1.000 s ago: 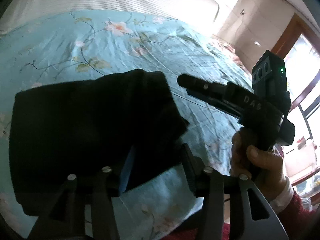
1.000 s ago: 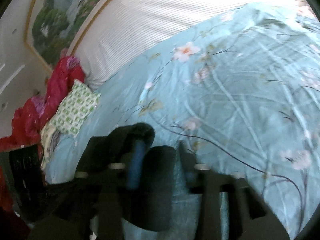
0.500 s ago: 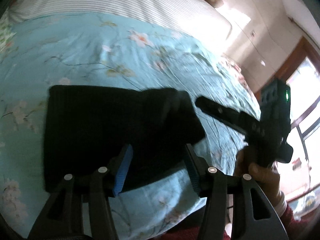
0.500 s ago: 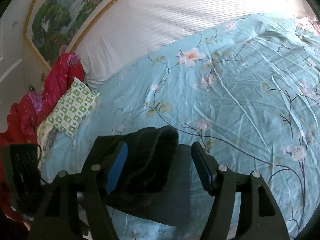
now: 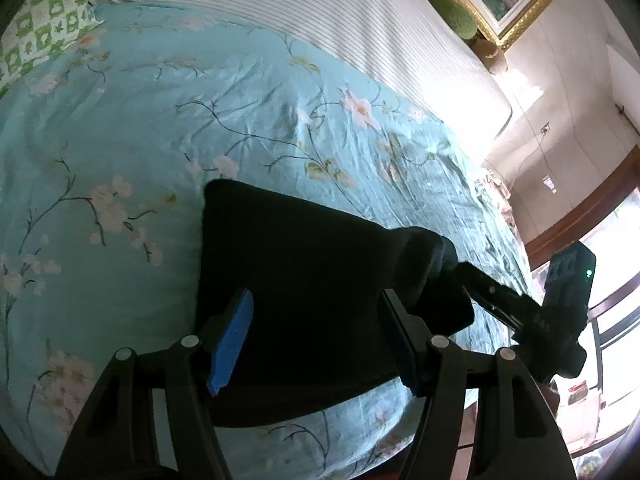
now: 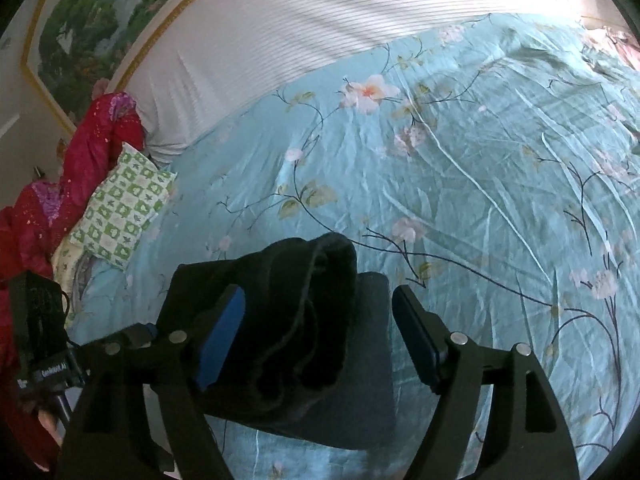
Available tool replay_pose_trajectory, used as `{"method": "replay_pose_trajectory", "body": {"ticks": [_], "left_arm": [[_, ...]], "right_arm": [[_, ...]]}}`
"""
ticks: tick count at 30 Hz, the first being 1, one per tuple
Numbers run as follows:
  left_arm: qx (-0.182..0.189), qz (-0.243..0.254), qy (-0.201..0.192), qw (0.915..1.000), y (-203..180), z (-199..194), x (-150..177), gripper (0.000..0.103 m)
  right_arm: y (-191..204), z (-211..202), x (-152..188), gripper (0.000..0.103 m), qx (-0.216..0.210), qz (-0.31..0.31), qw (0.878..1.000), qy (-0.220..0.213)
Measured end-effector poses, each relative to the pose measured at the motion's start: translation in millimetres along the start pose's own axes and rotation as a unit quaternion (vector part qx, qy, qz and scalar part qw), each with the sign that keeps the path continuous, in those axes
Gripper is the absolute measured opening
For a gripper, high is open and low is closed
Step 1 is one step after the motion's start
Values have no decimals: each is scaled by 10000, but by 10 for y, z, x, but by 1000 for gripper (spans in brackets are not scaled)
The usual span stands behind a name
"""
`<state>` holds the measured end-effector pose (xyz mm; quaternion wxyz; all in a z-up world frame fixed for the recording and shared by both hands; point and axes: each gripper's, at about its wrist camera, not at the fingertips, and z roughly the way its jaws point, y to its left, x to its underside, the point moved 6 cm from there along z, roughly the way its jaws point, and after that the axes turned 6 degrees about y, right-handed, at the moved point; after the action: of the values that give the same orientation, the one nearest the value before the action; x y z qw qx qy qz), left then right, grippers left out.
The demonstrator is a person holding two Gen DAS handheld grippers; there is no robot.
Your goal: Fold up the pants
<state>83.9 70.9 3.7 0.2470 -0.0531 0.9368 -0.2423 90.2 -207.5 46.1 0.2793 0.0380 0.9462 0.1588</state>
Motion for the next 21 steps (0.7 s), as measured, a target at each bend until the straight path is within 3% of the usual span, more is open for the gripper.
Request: {"method": "replay_pose_trajectory", "body": {"ticks": [6, 12, 16, 18, 19, 21], "left_arm": [[-90, -166, -88, 9998, 143, -59, -63, 73], [-305, -398, 137, 9986, 399, 112, -62, 73], [-442, -432, 385, 9973, 505, 325, -12, 71], [-313, -463, 454, 9974, 492, 377, 13, 52], [-277, -459, 472, 9974, 471, 368, 20, 52], [-336, -310, 391, 9982, 387, 292, -6, 51]], "right_arm": [[105, 45, 66, 75, 24, -173, 9998, 105], [75, 155, 140, 57, 83, -75, 9995, 311], [-9, 137, 159, 37, 27, 79, 9995, 318], [-11, 92, 157, 21, 63, 14, 9996, 260], [-1, 49, 143, 11, 42, -22, 9998, 206], [26, -52, 105, 7, -90, -34, 9999, 121]]}}
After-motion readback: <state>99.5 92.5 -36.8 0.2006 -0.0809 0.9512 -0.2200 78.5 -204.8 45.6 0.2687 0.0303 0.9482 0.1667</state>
